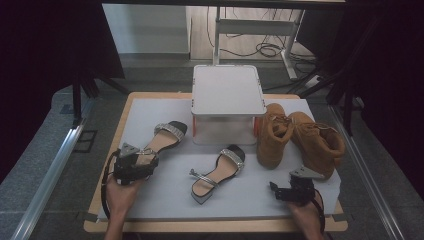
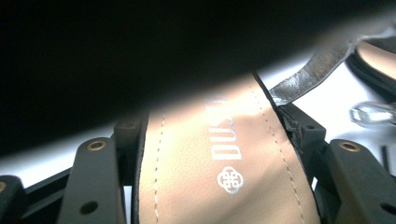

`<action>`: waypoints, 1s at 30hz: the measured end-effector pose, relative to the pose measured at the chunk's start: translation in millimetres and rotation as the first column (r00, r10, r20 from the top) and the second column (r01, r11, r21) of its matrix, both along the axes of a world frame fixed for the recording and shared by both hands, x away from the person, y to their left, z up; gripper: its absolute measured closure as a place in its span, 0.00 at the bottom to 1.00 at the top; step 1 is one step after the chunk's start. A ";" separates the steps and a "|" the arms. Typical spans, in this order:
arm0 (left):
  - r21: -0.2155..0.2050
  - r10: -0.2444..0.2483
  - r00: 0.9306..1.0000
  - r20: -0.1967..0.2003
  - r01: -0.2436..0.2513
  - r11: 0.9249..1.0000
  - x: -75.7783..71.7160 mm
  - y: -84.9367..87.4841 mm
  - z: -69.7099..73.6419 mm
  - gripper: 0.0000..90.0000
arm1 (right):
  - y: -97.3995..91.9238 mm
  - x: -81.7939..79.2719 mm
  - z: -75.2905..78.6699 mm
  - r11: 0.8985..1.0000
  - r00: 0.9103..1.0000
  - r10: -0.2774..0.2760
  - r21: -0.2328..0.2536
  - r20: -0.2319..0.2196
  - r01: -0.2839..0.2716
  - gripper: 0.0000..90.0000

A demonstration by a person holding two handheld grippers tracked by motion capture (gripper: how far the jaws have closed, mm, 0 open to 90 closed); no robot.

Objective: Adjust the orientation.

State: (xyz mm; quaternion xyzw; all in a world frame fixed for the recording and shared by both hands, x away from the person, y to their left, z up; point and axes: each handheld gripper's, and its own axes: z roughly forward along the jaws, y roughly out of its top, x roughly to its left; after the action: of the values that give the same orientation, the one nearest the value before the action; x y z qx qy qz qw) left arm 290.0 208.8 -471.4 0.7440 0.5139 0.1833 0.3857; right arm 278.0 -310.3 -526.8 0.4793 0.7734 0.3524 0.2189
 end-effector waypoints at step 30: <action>-0.045 -0.104 0.994 0.026 0.105 0.993 12.7 -49.3 3.8 0.43 | 0.0 -0.1 0.0 1.000 1.000 0.000 0.000 0.000 0.000 0.09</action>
State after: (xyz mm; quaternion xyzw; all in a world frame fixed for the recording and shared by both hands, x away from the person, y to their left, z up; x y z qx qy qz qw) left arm 302.6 159.4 -467.7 0.7587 0.4737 0.1596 0.4177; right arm 277.9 -310.3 -526.8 0.4794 0.7733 0.3525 0.2189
